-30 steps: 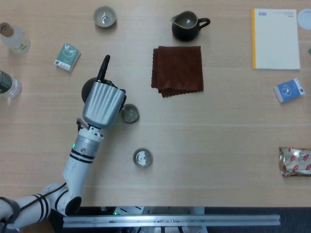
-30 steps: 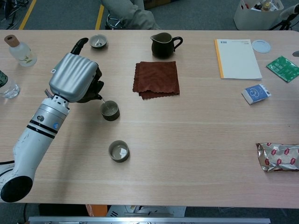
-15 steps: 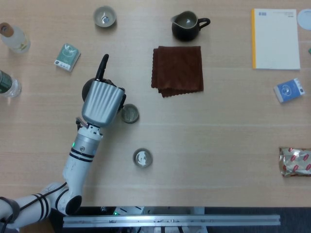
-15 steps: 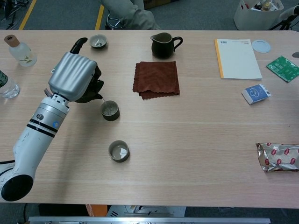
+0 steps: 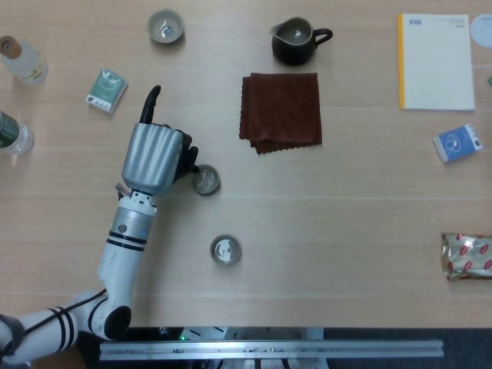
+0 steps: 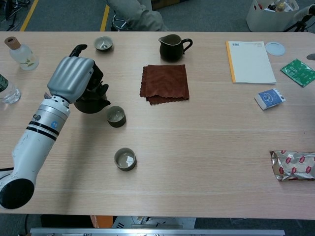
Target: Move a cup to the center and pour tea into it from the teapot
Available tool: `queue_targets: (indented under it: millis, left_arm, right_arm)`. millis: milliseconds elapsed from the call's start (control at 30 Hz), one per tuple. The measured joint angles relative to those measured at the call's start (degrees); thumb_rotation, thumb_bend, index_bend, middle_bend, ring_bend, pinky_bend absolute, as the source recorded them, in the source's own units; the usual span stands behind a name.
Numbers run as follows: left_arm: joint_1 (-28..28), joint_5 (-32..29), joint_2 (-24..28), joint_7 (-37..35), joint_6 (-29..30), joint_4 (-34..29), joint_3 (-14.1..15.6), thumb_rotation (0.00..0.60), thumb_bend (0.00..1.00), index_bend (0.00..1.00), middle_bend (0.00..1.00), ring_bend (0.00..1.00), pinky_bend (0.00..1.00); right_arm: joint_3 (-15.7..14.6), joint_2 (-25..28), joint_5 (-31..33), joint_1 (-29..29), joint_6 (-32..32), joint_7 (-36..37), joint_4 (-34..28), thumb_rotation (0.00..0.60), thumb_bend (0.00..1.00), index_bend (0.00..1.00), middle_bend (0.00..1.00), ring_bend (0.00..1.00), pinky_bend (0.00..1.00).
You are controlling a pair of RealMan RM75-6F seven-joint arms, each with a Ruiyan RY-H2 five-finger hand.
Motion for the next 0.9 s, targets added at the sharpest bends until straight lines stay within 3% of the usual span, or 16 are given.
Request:
queue_targets:
  millis: [433, 900]
  left_arm:
    - [1.29, -3.64, 4.69, -11.19, -1.38, -4.16, -2.98, 0.600, 0.36, 0.94, 1.00, 0.78, 0.07]
    - [3.80, -6.95, 5.63, -18.36, -3.35, 1.32, -1.87, 0.600, 0.36, 0.93, 0.99, 0.77, 0.07]
  right_arm:
    - [0.24, -0.52, 0.82, 0.18, -0.36, -0.58, -0.30, 0.600, 0.16, 0.16, 0.23, 0.11, 0.15]
    - [0.06, -0.60, 1.32, -0.03, -0.27, -1.33, -1.00, 0.600, 0.16, 0.16, 0.23, 0.11, 0.15]
